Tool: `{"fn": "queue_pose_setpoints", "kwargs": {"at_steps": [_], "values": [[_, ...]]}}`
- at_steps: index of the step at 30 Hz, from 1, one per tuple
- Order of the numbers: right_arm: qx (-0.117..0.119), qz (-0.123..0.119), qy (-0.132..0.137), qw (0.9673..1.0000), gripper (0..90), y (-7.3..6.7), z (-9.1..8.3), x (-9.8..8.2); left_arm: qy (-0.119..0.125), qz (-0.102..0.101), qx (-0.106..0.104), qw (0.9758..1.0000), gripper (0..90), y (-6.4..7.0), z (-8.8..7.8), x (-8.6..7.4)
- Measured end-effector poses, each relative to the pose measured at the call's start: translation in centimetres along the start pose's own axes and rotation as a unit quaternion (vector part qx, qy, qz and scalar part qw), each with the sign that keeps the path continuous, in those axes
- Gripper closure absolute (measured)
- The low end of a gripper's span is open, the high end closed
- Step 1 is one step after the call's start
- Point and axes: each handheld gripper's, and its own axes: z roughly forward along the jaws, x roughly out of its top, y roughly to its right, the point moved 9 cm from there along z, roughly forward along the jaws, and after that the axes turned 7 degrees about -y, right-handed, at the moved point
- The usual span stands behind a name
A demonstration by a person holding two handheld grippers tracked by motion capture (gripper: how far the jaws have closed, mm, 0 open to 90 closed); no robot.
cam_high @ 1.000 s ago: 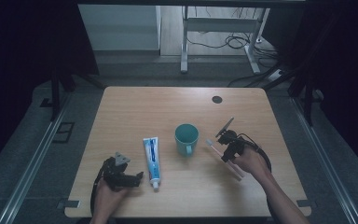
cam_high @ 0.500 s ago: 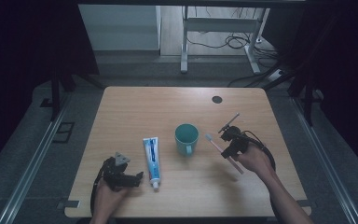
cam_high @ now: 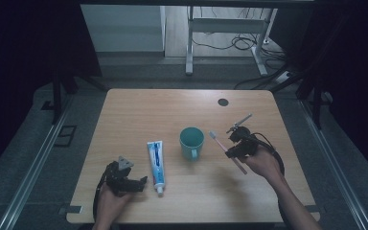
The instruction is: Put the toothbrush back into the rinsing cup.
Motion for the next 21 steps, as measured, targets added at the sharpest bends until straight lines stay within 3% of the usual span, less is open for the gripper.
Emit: {"fn": "queue_pose_setpoints", "kwargs": {"at_steps": [11,21], "values": [[0.003,-0.001,0.046,0.9989,78.1,-0.1,-1.0,0.7,0.0,0.002,0.0,1.0,0.0,0.0,0.0,0.0],[0.007,-0.006,0.099,0.995,78.1,-0.5,-2.1,2.1,0.0,0.002,0.0,1.0,0.0,0.0,0.0,0.0]]}}
